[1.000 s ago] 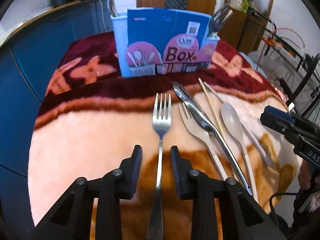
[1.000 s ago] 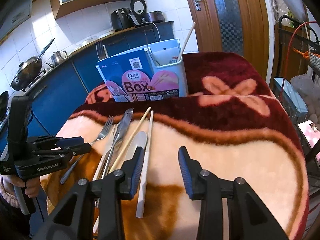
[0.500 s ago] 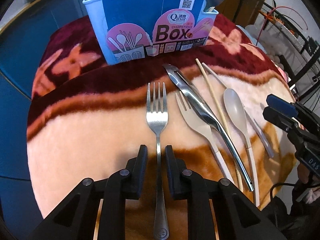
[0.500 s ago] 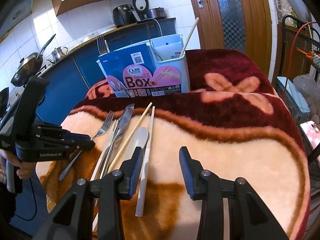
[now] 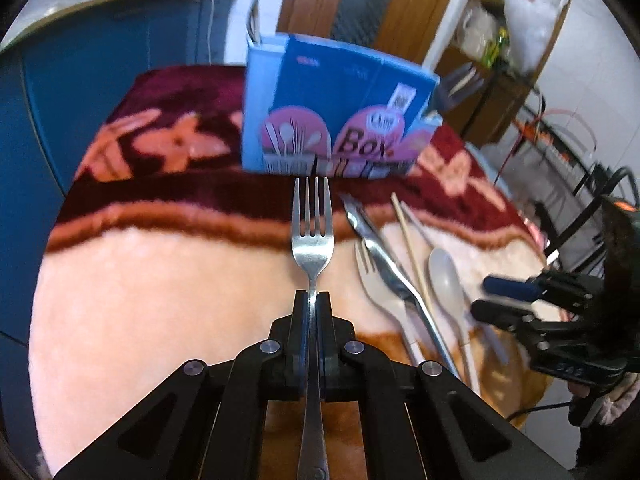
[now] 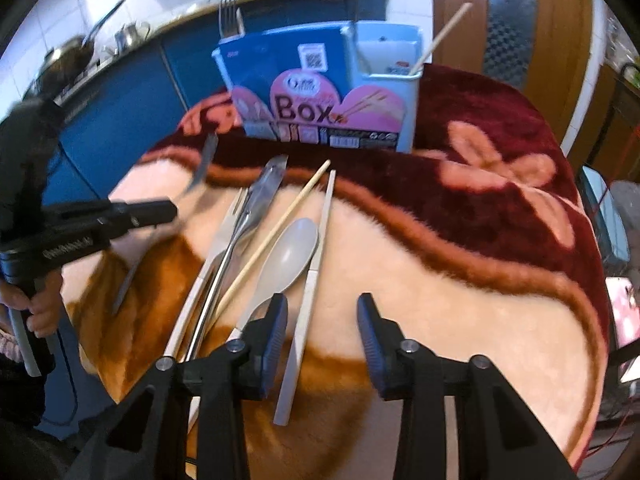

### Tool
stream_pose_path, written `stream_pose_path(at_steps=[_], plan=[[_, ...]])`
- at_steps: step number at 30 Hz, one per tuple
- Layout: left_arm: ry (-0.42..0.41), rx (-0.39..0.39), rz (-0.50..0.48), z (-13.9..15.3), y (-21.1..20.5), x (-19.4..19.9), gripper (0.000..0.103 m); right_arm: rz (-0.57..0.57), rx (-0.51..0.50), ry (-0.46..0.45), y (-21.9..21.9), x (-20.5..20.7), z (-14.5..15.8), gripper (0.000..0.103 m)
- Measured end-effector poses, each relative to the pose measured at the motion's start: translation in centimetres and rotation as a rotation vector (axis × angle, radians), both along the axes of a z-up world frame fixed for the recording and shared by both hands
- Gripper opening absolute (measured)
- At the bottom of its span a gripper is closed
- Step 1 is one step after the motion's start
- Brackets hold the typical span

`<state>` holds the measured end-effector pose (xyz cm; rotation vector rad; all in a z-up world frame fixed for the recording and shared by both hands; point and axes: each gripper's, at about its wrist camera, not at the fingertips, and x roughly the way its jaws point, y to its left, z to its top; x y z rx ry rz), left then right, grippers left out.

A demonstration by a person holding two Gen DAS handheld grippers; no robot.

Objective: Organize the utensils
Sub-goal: 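Grasp a silver fork with the left tool while the right tool grasps a white chopstick, then lift the fork and white chopstick and carry both over the blue holder box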

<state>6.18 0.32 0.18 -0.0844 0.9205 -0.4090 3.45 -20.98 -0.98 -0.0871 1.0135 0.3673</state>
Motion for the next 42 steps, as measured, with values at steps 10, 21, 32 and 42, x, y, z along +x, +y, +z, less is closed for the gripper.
stream_pose_path(at_steps=[10,21,32,42], plan=[[-0.183,-0.056,0.025,2.2,0.3,-1.5,0.003,0.049,-0.104,0.091,2.0,2.9,0.0,0.019],[-0.257,-0.126,0.036,3.4,1.2,-2.1,0.003,0.066,-0.145,0.179,2.7,6.8,-0.1,0.019],[-0.323,-0.198,0.084,5.0,1.6,-2.0,0.003,0.037,-0.054,0.080,1.4,5.6,0.9,0.006],[-0.410,-0.221,0.144,7.3,1.3,-0.7,0.003,-0.006,0.115,-0.213,-1.0,1.0,4.5,0.006]])
